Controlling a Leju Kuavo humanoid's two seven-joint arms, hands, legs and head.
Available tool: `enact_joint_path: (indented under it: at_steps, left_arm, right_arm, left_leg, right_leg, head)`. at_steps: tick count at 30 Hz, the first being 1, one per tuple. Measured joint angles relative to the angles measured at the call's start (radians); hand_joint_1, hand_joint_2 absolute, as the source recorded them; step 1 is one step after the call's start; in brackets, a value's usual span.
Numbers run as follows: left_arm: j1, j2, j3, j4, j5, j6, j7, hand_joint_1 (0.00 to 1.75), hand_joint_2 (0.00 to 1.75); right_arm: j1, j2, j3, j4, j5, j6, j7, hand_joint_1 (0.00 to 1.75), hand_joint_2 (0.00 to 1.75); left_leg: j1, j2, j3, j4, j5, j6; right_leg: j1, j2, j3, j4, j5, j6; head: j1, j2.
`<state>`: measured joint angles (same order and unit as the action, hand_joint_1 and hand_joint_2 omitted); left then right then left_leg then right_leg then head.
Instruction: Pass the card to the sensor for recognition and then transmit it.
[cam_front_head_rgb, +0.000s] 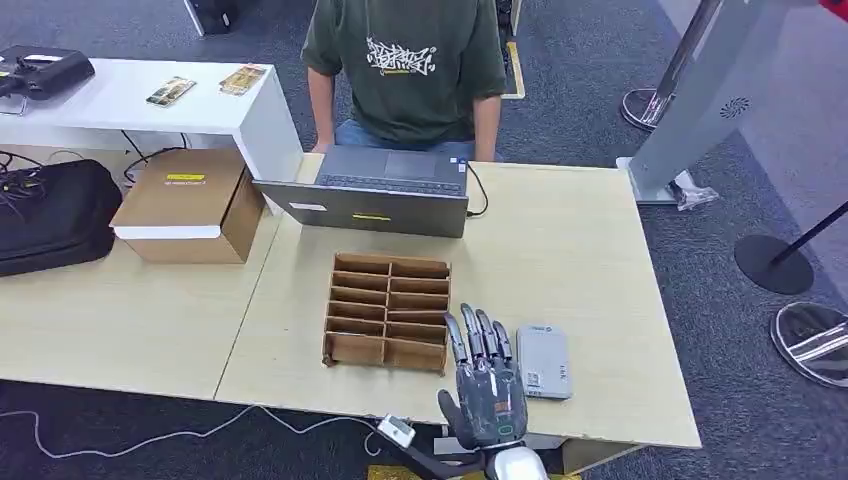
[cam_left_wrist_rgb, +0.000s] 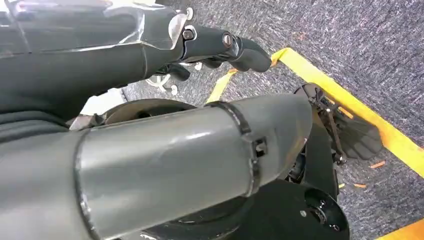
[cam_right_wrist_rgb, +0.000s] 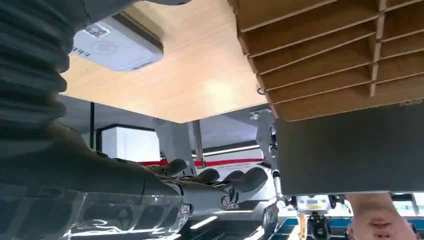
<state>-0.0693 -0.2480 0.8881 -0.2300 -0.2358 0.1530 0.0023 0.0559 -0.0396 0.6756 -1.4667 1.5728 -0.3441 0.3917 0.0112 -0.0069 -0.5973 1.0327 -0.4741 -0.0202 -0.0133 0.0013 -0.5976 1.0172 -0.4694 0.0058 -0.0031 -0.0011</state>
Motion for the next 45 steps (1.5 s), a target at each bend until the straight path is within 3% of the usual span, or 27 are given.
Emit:
enact_joint_path:
  at_steps: [12,24,39,45]
  left_arm:
    - [-0.003,-0.001,0.000,0.000,-0.004,0.000,0.001,0.00,0.00]
    - [-0.003,-0.003,0.003,0.000,0.008,-0.002,0.001,0.00,0.00]
    - [-0.005,-0.004,0.011,0.000,-0.005,-0.003,0.005,0.00,0.00]
    - [-0.008,-0.005,0.011,0.000,-0.011,-0.003,0.013,0.00,0.00]
  right_arm:
    - [-0.071,0.079,-0.027,0.127,0.000,-0.011,-0.096,0.00,1.75]
    - [-0.143,0.111,0.005,0.173,-0.041,0.030,-0.163,0.00,1.75]
    - [-0.222,0.132,0.078,0.238,-0.099,0.087,-0.148,0.00,1.75]
    - [-0.272,0.183,0.120,0.291,-0.129,0.103,-0.153,0.00,1.75]
  left_leg:
    - [0.000,0.000,0.000,0.000,0.000,0.000]
    - [0.000,0.000,0.000,0.000,0.000,0.000]
    - [0.000,0.000,0.000,0.000,0.000,0.000]
    - [0.000,0.000,0.000,0.000,0.000,0.000]
  right_leg:
    - [0.000,0.000,0.000,0.000,0.000,0.000]
    - [0.000,0.000,0.000,0.000,0.000,0.000]
    - [0.000,0.000,0.000,0.000,0.000,0.000]
    - [0.000,0.000,0.000,0.001,0.000,0.000]
  head:
    - [0.000,0.000]
    - [0.000,0.000]
    - [0.000,0.000]
    - [0.000,0.000]
